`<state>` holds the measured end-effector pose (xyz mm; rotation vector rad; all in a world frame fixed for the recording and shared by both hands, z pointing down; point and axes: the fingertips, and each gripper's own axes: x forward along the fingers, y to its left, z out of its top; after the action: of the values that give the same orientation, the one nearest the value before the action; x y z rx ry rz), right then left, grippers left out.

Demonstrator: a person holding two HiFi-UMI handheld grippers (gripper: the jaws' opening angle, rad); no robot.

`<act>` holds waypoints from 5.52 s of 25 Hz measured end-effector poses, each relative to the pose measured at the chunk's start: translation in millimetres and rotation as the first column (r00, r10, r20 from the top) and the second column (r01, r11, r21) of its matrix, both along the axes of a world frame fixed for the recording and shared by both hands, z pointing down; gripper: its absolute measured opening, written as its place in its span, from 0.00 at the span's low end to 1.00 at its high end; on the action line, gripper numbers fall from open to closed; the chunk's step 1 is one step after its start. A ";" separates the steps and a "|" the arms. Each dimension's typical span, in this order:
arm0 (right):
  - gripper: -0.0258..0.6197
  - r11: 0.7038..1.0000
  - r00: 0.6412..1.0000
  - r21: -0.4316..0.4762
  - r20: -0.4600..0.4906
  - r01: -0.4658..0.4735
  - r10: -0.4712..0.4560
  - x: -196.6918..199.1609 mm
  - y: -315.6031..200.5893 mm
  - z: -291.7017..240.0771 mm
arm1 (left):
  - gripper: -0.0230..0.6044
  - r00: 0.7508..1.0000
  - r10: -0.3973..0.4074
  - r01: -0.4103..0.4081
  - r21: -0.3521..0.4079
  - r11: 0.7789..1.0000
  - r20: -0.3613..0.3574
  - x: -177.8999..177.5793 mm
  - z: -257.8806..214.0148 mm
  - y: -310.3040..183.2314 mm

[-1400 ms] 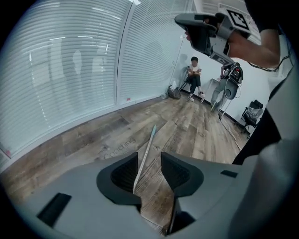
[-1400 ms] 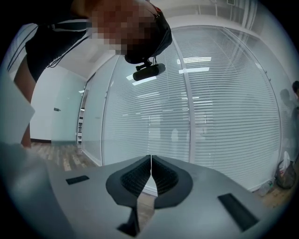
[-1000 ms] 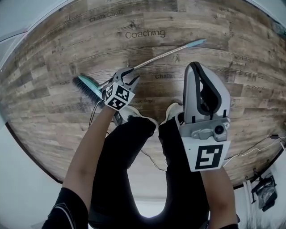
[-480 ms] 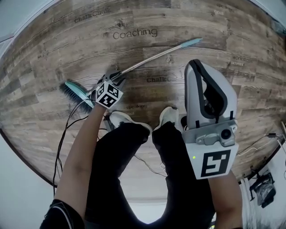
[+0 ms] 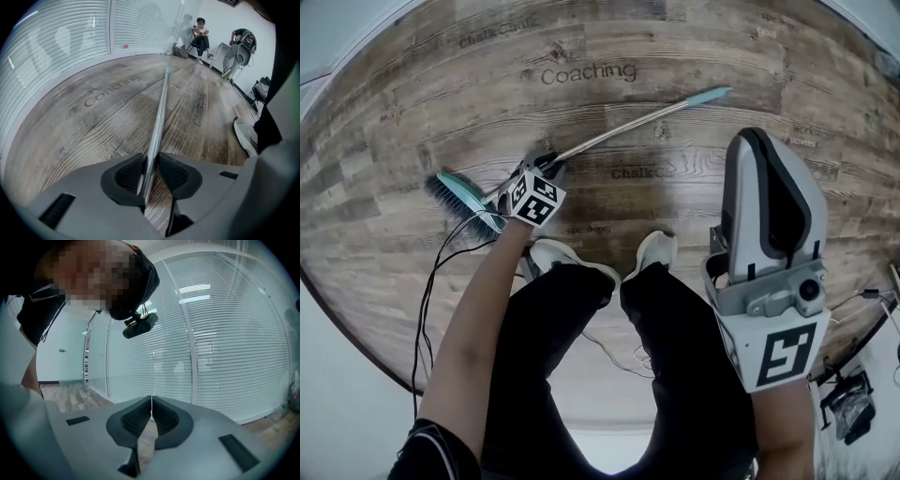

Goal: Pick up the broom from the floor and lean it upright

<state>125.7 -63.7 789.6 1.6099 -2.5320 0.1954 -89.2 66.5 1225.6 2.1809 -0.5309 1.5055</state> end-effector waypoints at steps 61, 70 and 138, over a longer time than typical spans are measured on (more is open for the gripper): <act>0.22 0.960 0.958 -0.054 0.108 0.274 -0.267 -56.8 87.7 -268.2 | 0.18 0.989 -0.024 0.041 0.117 0.992 -0.145 113.3 -419.4 -19.6; 0.23 0.894 0.884 -0.035 0.170 0.446 -0.434 -96.4 89.4 -259.9 | 0.18 0.988 0.028 -0.015 0.085 0.996 -0.149 128.5 -406.6 9.2; 0.16 0.984 0.983 -0.012 -0.047 0.177 -0.178 -146.1 72.8 -425.0 | 0.07 0.863 -0.293 0.351 0.070 0.934 -0.412 -31.1 -696.9 35.9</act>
<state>-20.4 9.1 364.6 1.3590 -2.6158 0.1454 -120.3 102.5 528.7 2.2784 -0.8335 0.8420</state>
